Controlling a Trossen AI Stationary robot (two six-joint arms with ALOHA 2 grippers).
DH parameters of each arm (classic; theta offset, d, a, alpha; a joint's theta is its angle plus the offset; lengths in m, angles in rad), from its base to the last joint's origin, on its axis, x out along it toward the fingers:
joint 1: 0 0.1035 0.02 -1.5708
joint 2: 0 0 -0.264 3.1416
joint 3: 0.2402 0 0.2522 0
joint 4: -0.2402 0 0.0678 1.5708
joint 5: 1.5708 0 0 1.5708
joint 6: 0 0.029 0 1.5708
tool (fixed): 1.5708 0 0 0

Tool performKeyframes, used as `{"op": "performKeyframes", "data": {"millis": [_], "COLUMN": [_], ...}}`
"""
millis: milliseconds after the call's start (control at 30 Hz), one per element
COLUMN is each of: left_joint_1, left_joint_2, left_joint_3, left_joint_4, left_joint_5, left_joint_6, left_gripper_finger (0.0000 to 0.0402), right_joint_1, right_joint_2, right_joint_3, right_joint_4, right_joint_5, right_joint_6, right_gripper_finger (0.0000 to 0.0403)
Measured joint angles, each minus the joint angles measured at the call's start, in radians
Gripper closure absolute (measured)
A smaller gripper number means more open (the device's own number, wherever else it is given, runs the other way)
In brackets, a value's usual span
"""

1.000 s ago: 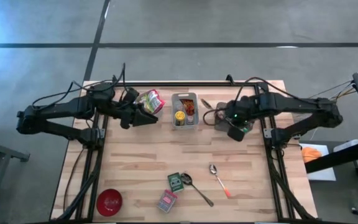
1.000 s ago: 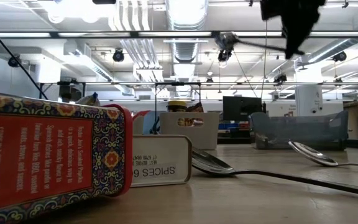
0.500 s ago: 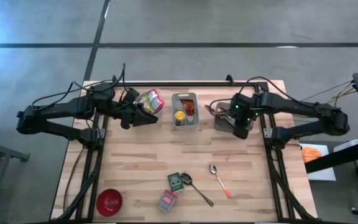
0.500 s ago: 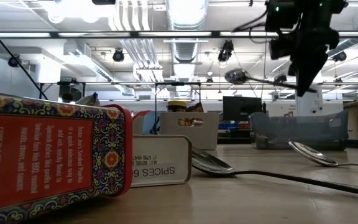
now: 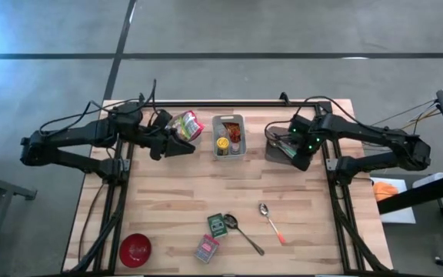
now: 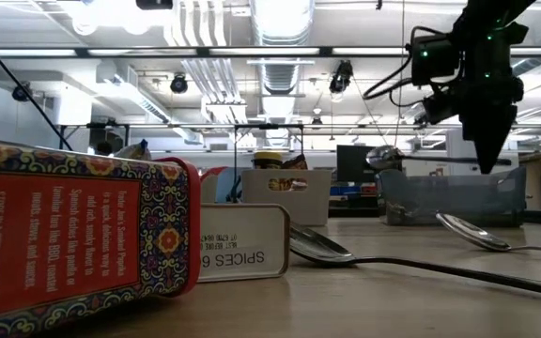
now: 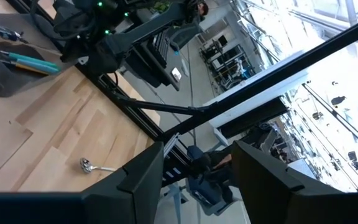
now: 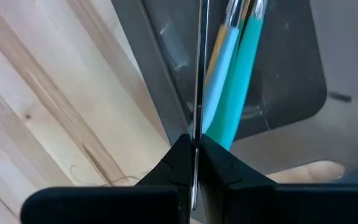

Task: Pick & Place Food Item
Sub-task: Put the silver spoon into the black bin

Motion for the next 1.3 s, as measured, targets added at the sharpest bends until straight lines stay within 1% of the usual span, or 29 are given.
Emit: {"op": "performKeyframes", "data": {"millis": [133,333,567,733,1067,1167,1300], "left_joint_1": [0.000,0.000,0.000,0.000,0.000,0.000,0.000], "left_joint_2": [0.000,0.000,0.000,0.000,0.000,0.000,0.000], "left_joint_3": [0.000,0.000,0.000,0.000,0.000,0.000,0.000], "left_joint_4": [0.000,-0.005,-0.004,-0.004,-0.004,-0.004,-0.004], "left_joint_5": [0.000,-0.001,-0.004,-0.004,-0.004,-0.004,-0.004], "left_joint_6": [0.013,0.018,0.017,0.010,0.009,0.007,0.006], "left_gripper_finger": [0.0209,0.0209,0.0209,0.0209,0.0209,0.0209,0.0209], "right_joint_1": [0.000,-0.018,-0.031,-0.032,-0.031,-0.031,-0.031], "right_joint_2": [0.000,0.000,0.019,0.073,0.253,0.272,0.250], "right_joint_3": [-0.015,-0.038,-0.087,-0.058,-0.037,-0.035,-0.038], "right_joint_4": [0.000,0.023,0.044,0.053,0.075,0.084,0.102], "right_joint_5": [0.027,0.029,0.029,0.028,0.020,0.015,0.017], "right_joint_6": [0.007,0.014,0.097,0.149,0.154,0.161,0.164], "right_gripper_finger": [0.0395,0.0395,0.0395,0.0395,0.0395,0.0395,0.0395]}}
